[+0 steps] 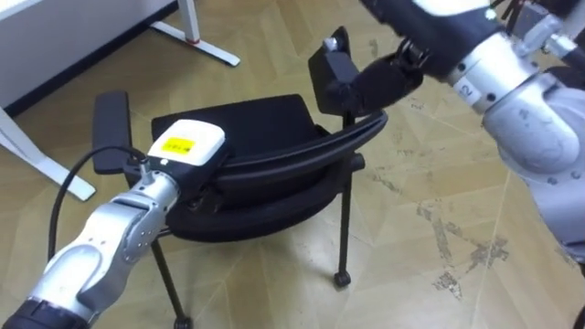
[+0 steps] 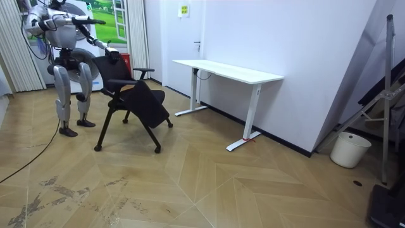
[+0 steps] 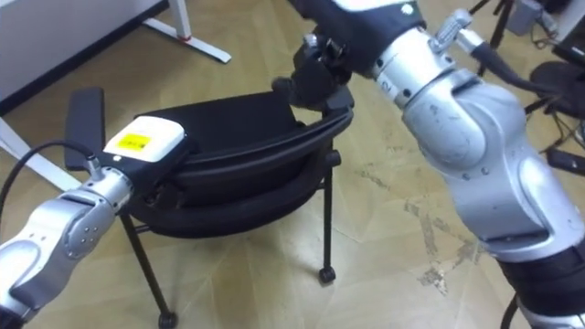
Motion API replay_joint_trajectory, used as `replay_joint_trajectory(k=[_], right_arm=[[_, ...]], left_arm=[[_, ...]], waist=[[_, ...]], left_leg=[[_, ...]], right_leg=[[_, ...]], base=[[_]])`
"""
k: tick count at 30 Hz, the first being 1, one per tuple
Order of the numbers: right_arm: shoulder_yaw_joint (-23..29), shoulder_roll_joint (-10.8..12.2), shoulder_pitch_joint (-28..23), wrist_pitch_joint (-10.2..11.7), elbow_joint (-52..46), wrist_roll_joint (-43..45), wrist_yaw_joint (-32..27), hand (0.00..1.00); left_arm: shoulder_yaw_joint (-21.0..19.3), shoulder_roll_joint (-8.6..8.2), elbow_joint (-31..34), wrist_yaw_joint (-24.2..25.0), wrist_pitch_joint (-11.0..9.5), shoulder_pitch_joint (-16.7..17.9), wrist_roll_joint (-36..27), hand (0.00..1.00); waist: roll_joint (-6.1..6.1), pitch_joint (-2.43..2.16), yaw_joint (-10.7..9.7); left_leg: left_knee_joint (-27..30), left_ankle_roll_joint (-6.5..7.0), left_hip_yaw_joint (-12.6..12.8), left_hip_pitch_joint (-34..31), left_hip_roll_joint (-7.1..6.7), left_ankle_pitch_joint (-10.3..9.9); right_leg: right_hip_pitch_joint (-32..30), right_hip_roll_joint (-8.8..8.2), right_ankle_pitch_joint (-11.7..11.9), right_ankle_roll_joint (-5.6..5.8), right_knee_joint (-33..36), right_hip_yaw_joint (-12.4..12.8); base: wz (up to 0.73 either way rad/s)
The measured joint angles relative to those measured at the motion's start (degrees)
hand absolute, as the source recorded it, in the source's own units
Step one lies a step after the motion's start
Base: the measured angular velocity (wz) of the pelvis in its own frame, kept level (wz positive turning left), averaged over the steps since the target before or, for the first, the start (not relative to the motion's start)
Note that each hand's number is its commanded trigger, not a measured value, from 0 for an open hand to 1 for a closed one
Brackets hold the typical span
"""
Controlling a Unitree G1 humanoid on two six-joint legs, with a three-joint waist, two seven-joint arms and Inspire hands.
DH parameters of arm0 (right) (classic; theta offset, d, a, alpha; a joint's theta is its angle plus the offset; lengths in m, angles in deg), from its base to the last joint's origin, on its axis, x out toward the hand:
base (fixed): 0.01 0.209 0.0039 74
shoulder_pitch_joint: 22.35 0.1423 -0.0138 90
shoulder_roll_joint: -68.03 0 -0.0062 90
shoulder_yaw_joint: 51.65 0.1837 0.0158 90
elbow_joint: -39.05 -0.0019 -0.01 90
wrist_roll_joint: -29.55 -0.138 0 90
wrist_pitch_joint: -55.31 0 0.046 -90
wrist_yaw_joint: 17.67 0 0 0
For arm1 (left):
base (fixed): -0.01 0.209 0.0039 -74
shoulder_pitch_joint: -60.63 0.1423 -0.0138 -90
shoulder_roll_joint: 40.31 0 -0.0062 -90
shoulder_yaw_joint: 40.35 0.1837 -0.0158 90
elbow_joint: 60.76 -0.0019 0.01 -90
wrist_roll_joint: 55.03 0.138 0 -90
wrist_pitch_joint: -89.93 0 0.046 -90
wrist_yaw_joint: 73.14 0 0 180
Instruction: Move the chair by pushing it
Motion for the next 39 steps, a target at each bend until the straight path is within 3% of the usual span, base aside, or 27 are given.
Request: replay_joint_trajectory(k=[10, 12, 14, 17, 19, 20, 21, 23, 26, 31, 35, 39], right_arm=[[-1.72, 0.38, -0.1, 0.8, 1.91, 0.85, 2.12, 0.0], [-1.75, 0.69, -1.55, 1.44, 3.11, 2.87, 2.15, 0.0], [-1.77, 0.73, -3.18, 2.5, 4.28, 4.01, 2.17, 0.0], [-1.92, 0.74, -5.57, 2.43, 6.78, 4.67, 2.78, 0.0], [-1.91, 0.77, -7.24, 2.47, 7.57, 4.62, 3.08, 0.0], [-2.06, 0.92, -7.73, 2.55, 7.69, 4.77, 3.5, 0.0], [-2.4, 0.78, -7.47, 2.96, 7.76, 4.79, 3.67, 0.0], [-3.1, 0.77, -7.6, 3.56, 8.89, 4.64, 3.76, 0.0], [-4.02, 0.78, -7.61, 3.64, 11.08, 4.97, 4.97, 0.0], [-4.13, 0.92, -9.34, 3.45, 15.27, 6.33, 5.58, 0.0], [-4.1, 3.14, -9.46, 2.99, 22.88, 9.76, 5.71, 0.0], [-4.04, 3.82, -9.46, 4.45, 25.91, 11.6, 2.29, 0.0]], left_arm=[[0.82, -0.11, 0.05, -0.06, -1.9, -0.55, -0.04, 1.0], [1.27, -0.43, -0.44, -0.1, -2.15, -0.82, -0.06, 1.0], [1.35, -0.47, -0.45, -0.07, -2.54, -0.85, -0.19, 1.0], [1.54, -0.5, -0.45, -0.02, -3.21, -1.16, -0.69, 1.0], [1.77, -0.66, -0.48, 0.08, -3.36, -1.32, -0.69, 1.0], [1.69, -0.2, -0.35, 0.1, -3.69, -1.39, -0.71, 1.0], [1.27, 0.19, -0.49, 0.05, -3.99, -1.43, -1.27, 1.0], [1.4, 0.09, -2.17, 0.05, -4.06, -1.8, -2.56, 1.0], [1.46, 0.09, -2.52, 0.05, -4.06, -2.46, -2.8, 1.0], [1.72, -0.04, -2.61, 0.06, -3.68, -2.72, -2.57, 1.0], [2.04, -0.3, -2.61, 0.17, -2.64, -2.84, -2.09, 1.0], [2.13, -0.31, -2.62, 0.97, -2.48, -2.82, -2.16, 1.0]], waist=[[-0.72, 0.26, 0.8], [-0.37, 0.52, 1.43], [-0.4, 0.49, 1.78], [-0.19, 0.53, 2.0], [0.26, 0.75, 2.39], [0.32, 0.8, 3.47], [0.15, 0.69, 3.73], [1.32, 0.31, 2.64], [1.22, 0.34, 2.17], [1.19, 0.29, 1.9], [1.3, 0.26, 1.64], [1.73, 0.02, 1.65]], left_leg=[[-0.97, -0.59, -2.63, 1.17, 0.13, 0.37], [-0.92, -0.59, -4.12, 1.92, 0.37, 0.37], [-0.73, -0.6, -5.3, 1.85, 0.14, 0.37], [-1.07, -0.61, -5.43, 1.91, 0.19, 0.39], [-1.01, -0.7, -8.74, 2.34, 0.96, 0.47], [-0.66, -0.89, -11.5, 2.13, 1.16, 0.36], [0.33, -2.07, -12.69, 1.09, 0.63, -0.39], [0.06, -2.45, -11.32, 1.08, 1.12, -0.62], [-0.55, -2.45, -8.32, 0.99, 1.49, -0.6], [-0.55, -2.43, -8.21, 0.84, 1.18, -0.61], [-0.44, -2.43, -7.71, 0.85, 1.11, -0.61], [-0.25, -2.43, -7.73, 0.85, 1.11, -0.61]], right_leg=[[1.0, 0.25, 0.0, -0.01, 0.49, -1.38], [0.4, 0.5, -0.06, -0.05, 2.23, -1.28], [1.11, 0.37, -0.03, -0.08, 1.91, -1.17], [0.96, 0.35, -0.02, -0.1, 2.36, -2.06], [-1.71, 1.17, -1.25, -0.5, 5.89, -1.89], [-3.34, 2.07, -0.2, -1.8, 1.66, 1.03], [-4.0, 1.86, 3.44, -2.67, -1.61, 0.9], [-3.87, 1.91, 3.57, -2.59, -0.84, -0.9], [-3.98, 2.4, 3.56, -2.6, -0.9, -1.29], [-4.09, 2.61, 3.56, -2.6, -0.94, -1.83], [-4.01, 2.42, 3.56, -2.6, -0.9, -1.66], [-3.99, 2.41, 3.56, -2.6, -0.92, -1.34]], base=[[0.09], [0.0], [-0.02], [0.07], [-0.14], [-0.34], [-0.15], [0.3], [0.18], [0.01], [0.0], [-0.01]])
